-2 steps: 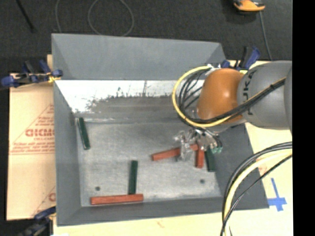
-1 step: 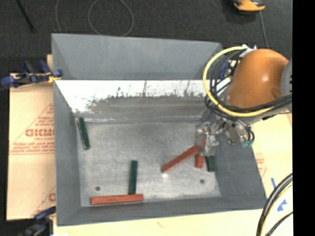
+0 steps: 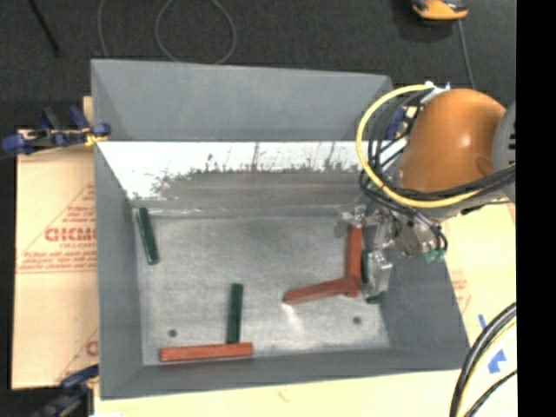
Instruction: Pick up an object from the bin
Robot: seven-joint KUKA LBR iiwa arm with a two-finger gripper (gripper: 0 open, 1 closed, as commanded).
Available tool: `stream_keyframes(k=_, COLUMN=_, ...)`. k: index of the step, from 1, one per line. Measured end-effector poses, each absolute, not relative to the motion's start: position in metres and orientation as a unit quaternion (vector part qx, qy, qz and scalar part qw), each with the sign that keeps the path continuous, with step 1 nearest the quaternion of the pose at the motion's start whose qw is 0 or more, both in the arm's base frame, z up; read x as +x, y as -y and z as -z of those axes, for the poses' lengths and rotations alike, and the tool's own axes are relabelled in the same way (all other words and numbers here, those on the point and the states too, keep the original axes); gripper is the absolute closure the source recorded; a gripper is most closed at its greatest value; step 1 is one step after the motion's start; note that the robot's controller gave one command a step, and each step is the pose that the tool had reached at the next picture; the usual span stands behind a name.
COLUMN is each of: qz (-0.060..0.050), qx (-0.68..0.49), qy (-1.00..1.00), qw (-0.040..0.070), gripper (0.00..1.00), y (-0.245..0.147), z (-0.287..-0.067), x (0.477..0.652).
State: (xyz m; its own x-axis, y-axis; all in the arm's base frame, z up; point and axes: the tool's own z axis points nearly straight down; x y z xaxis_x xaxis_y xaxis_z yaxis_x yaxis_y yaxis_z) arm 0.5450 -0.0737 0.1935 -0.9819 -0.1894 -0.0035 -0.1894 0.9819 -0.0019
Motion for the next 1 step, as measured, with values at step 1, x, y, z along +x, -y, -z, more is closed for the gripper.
stream_keyframes(k=1, qz=-0.001, qx=-0.099, qy=-0.995, qw=-0.001, gripper=0.0, y=0.0671, z=-0.0692, x=0.4911)
